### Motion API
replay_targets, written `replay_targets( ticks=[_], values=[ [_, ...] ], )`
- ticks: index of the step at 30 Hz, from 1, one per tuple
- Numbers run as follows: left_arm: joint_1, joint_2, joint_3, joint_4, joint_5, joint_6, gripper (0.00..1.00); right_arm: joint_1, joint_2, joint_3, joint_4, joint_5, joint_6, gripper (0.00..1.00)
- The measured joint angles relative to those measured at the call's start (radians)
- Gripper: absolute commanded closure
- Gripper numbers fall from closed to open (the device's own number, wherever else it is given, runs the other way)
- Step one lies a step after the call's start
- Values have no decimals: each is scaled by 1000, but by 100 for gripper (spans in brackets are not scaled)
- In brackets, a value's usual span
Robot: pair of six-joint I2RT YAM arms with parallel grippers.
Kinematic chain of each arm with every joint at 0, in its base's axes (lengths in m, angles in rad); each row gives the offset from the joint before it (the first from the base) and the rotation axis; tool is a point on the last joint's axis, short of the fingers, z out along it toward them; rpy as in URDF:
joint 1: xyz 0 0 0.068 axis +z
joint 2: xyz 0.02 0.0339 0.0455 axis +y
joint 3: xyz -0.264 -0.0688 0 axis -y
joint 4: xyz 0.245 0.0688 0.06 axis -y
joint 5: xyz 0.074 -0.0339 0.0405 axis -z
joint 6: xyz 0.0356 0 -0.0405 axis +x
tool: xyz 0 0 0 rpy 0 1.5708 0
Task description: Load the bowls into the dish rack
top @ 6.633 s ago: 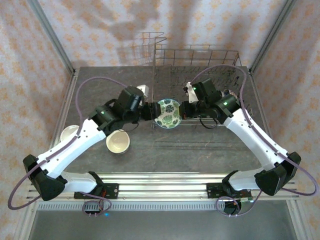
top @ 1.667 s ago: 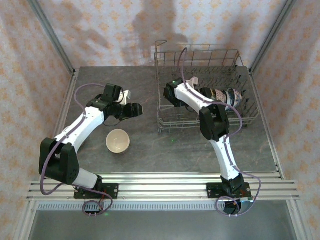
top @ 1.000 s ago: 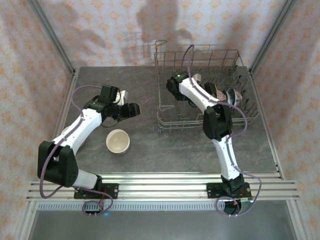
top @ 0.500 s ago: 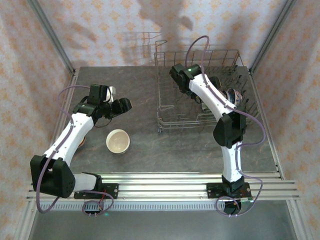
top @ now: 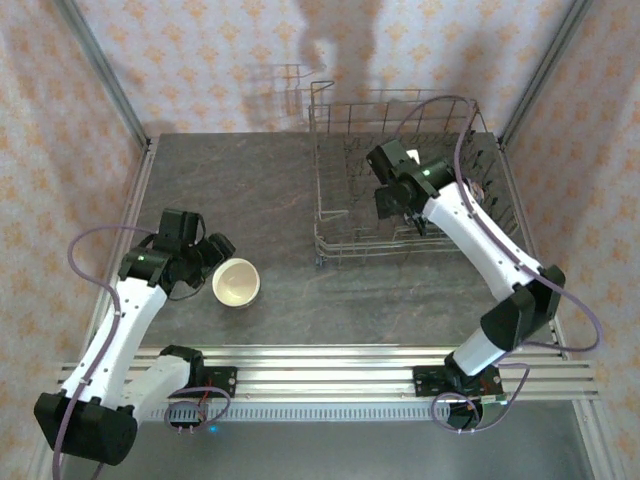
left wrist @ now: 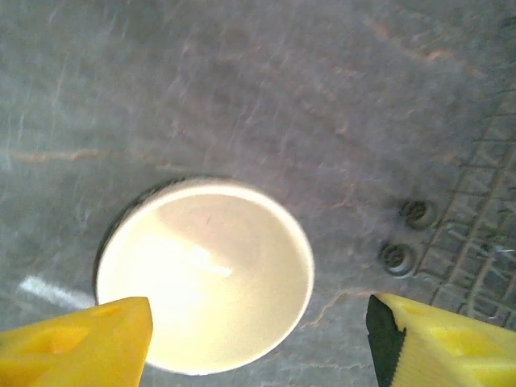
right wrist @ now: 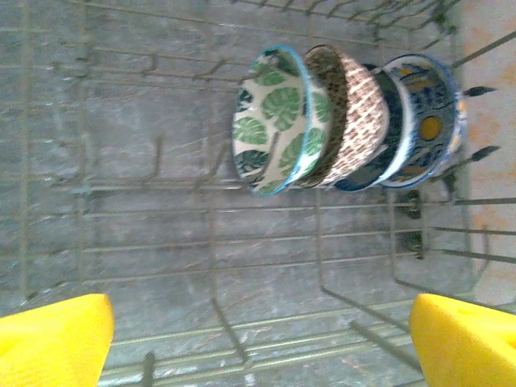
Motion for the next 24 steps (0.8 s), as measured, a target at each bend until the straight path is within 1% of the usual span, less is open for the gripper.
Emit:
replay_targets(
  ticks=[4, 9, 17, 24],
  values=[
    [-28, 24, -18, 5, -2, -39, 28, 12, -19, -88, 61, -52, 2, 7],
    [-39, 135, -24, 66, 9, -64, 28, 16, -18, -150, 119, -92, 18, 7],
    [-48, 277, -21, 157, 24, -71, 29, 23, 39, -138, 153, -129, 21, 7],
    [-58, 388, 9, 212, 32, -61, 35, 29, 79, -105, 157, -142, 22, 7]
  ],
)
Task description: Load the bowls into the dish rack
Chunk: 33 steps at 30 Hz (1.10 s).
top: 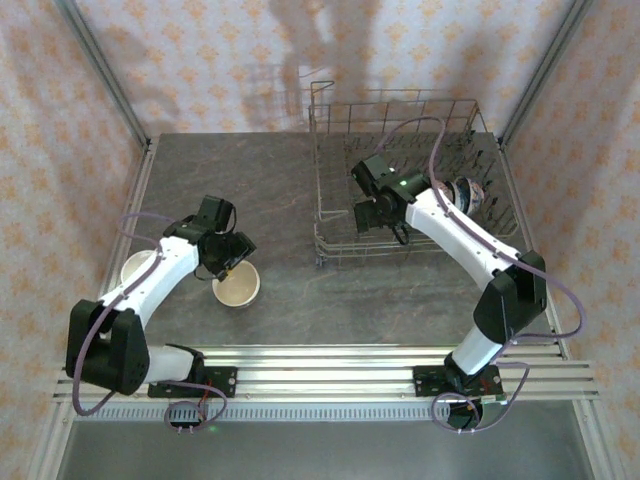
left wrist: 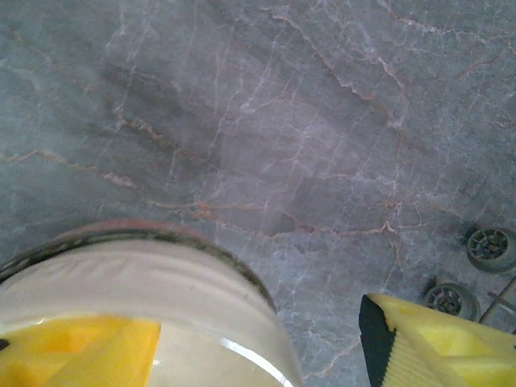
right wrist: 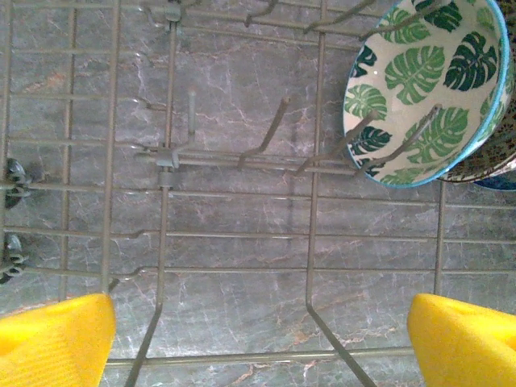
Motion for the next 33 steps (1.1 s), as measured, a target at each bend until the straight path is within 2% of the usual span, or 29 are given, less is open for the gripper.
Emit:
replay_targets(
  ticks=[13, 19, 33],
  values=[
    [-14, 19, -21, 61, 30, 5, 68, 0, 36, 27, -5, 4, -5, 6],
    [-26, -1, -59, 82, 33, 0, 79, 0, 36, 27, -5, 4, -12, 6],
    [-56, -106, -72, 76, 22, -21, 96, 0, 27, 27, -12, -3, -16, 8]
  ],
)
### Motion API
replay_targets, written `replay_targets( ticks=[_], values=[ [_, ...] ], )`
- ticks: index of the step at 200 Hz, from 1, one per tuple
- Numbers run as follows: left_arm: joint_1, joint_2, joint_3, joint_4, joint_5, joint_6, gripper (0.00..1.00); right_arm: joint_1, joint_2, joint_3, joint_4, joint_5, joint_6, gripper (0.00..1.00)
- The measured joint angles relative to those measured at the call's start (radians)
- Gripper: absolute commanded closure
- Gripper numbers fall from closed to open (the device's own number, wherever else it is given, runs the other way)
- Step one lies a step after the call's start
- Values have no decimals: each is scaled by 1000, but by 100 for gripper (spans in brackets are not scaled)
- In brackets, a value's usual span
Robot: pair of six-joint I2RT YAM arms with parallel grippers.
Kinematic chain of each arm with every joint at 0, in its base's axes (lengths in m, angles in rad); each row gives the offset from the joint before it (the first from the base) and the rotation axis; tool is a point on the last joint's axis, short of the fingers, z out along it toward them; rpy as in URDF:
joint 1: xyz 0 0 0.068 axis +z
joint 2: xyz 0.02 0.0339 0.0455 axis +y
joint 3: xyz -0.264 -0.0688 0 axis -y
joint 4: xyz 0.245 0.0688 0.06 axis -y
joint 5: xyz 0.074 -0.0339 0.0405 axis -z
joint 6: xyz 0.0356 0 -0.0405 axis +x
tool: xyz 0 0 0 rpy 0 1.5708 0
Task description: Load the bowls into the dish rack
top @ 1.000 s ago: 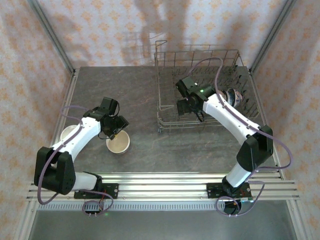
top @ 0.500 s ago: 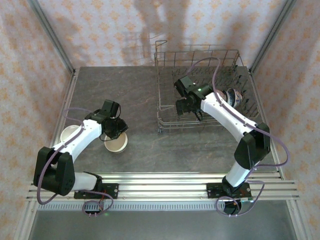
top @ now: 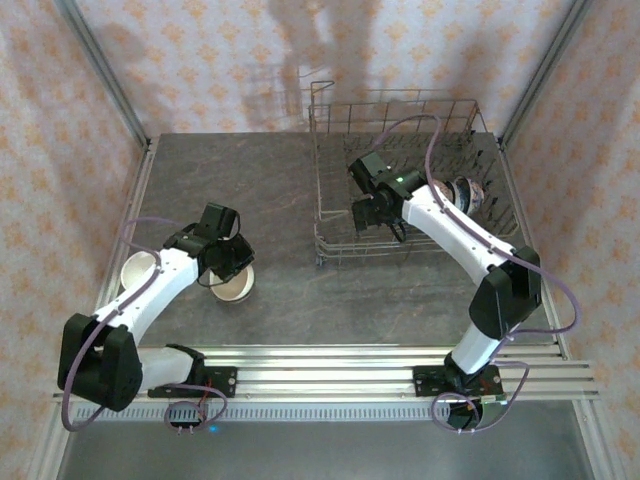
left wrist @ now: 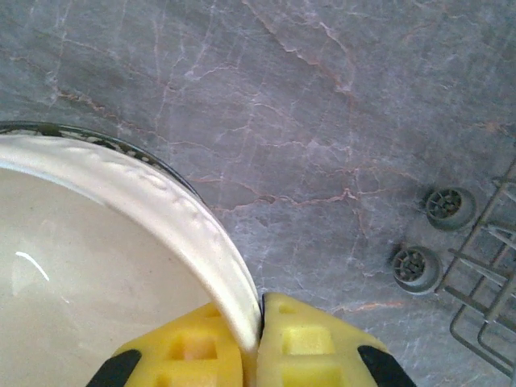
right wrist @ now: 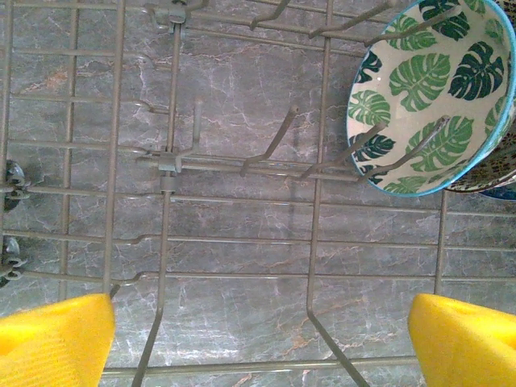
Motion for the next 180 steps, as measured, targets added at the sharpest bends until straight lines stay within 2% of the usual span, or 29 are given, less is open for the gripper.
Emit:
replay_targets(
  ticks=[69, 120, 153, 180],
  values=[
    [-31, -98, 37, -65, -21, -21, 100, 0, -104, -11, 1, -46, 0, 10],
    [-94, -168, 188, -91, -101, -119, 100, 9, -168, -21, 32, -154, 1, 15],
    [-157, -162, 331, -72, -208, -203, 100, 76, -175, 4, 107, -246, 0, 16],
    [-178, -116, 414, -26, -269, -283, 100, 178, -175, 53, 186, -267, -6, 19]
  ],
)
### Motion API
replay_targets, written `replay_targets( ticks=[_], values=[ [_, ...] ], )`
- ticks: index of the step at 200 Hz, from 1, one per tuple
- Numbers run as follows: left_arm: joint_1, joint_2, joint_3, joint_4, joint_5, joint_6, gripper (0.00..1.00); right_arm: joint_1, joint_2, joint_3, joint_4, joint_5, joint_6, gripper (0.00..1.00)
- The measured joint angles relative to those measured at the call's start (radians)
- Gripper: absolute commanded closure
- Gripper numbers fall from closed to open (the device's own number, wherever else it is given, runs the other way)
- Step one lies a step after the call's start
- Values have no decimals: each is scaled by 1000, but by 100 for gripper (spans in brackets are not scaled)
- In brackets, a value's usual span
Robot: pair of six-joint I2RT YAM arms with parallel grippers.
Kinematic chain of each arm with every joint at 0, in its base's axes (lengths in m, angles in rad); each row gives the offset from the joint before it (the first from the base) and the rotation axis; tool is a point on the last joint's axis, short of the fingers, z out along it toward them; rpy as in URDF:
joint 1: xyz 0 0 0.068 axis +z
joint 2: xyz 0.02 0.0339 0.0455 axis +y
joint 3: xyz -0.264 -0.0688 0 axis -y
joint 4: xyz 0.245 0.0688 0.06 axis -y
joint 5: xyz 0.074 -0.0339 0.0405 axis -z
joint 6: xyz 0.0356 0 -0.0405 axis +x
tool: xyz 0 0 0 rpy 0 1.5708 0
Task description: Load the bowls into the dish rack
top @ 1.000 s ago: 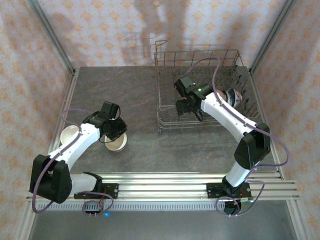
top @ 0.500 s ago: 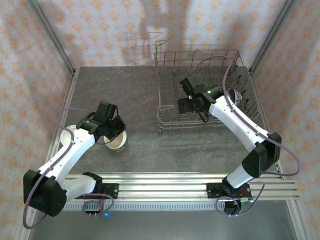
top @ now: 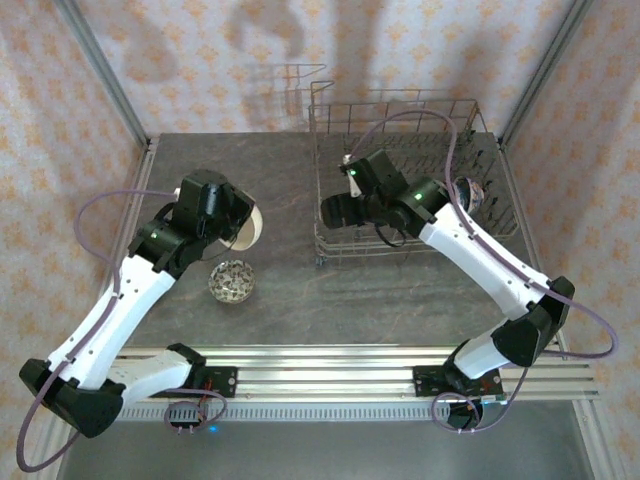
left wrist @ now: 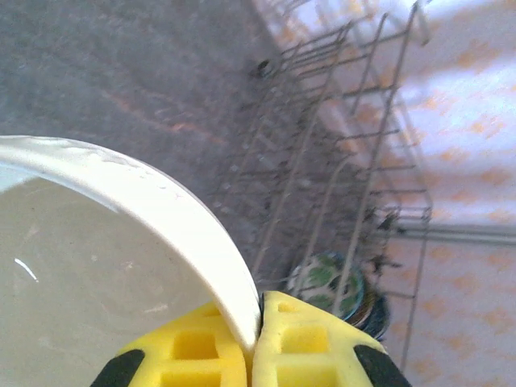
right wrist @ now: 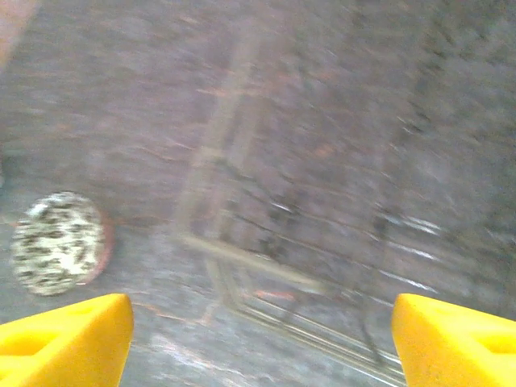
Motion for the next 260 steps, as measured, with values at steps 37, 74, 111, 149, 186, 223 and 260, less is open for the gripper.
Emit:
replay_targets(
  ticks=[37, 74, 111, 149, 186, 223, 260],
  values=[
    [-44, 95, 92, 31, -69, -63, 100, 137, 11, 18, 126, 16, -23, 24],
    [-64, 124, 108, 53, -81, -118, 100, 222, 62, -10, 260, 65, -27, 30],
    [-67, 131, 112, 61, -92, -163, 100, 241, 104, -58, 383, 127, -11, 35],
    [-71, 131, 112, 71, -103, -193, 100, 248, 127, -97, 481, 237, 43, 47],
    [-81, 133, 112, 90, -110, -216, 100, 264, 147, -101, 549, 328, 82, 56],
    [-87, 146, 113, 103, -111, -235, 100, 284, 178, -84, 561, 425, 134, 65],
    [-93, 153, 114, 104, -121, -242, 100, 310, 208, -66, 558, 527, 156, 80]
  ],
)
